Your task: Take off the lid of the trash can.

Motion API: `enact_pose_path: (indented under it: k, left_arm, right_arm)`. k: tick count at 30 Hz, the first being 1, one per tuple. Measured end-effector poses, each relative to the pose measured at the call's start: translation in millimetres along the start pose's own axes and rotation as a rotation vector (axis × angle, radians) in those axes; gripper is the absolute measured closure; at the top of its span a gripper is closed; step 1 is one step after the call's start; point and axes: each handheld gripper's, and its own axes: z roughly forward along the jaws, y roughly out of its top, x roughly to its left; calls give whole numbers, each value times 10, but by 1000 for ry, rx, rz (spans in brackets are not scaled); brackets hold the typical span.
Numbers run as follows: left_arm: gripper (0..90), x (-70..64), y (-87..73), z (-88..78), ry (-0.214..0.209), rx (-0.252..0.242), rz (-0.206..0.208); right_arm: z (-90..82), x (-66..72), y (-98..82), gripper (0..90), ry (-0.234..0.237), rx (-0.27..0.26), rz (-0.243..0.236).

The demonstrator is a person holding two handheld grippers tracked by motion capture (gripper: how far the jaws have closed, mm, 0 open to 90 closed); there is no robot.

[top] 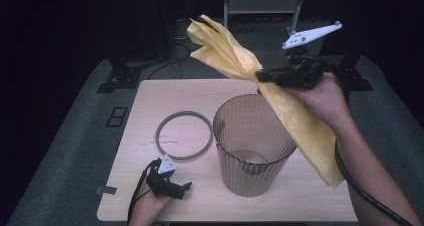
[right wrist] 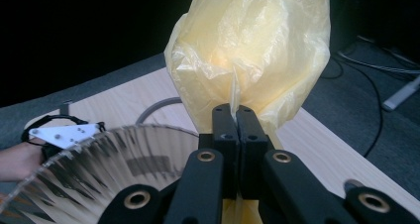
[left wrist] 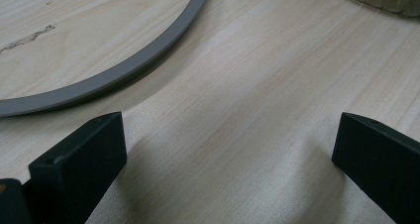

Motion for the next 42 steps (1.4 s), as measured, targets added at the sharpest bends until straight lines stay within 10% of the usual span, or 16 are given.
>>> enact_pose_path:
  k: [18,28,42]
  left_arm:
    - [0,2,0,-2,-2,1,2]
    - [0,1,-1,0,-1,-1,1]
    - [0,1,-2,1,1,-3,3]
  right_arm:
    - [546,320,139,840,112,110,-61]
    - [472,280,125,643,122,100,-58]
    - [83,104,-220,640,90,127,-14]
